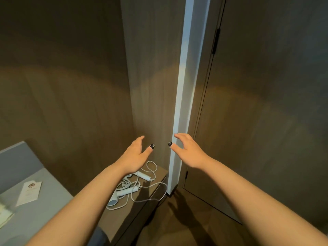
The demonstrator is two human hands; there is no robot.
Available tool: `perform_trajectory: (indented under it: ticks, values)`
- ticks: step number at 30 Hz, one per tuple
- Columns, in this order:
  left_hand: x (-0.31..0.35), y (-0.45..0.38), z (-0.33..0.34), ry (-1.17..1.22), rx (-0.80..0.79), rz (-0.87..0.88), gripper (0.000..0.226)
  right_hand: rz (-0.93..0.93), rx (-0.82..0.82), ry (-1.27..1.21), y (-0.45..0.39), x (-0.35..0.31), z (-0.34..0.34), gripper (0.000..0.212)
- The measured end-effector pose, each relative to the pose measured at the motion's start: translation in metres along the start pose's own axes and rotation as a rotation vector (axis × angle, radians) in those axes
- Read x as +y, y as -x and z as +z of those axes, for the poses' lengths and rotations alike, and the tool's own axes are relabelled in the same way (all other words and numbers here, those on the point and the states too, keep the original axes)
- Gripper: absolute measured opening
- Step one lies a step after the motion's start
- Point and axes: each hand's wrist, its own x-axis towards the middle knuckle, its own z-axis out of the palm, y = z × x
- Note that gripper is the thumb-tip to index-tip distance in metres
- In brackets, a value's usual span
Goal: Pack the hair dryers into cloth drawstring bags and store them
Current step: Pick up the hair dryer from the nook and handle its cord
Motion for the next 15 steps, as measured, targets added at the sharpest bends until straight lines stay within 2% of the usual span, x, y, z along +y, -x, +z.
perform_trajectory:
  ticks: [8, 15]
  values:
    - [-0.058, -0.076, 0.011, 0.111, 0.003, -0.125, 0.063, 0.112, -0.017, -0.191, -0.091, 0.036, 0.037, 0.054]
    - [-0.109, -0.162, 0.006, 0.211, -0.004, -0.223, 0.062, 0.242, -0.008, -0.234, -0.186, 0.067, 0.072, 0.050]
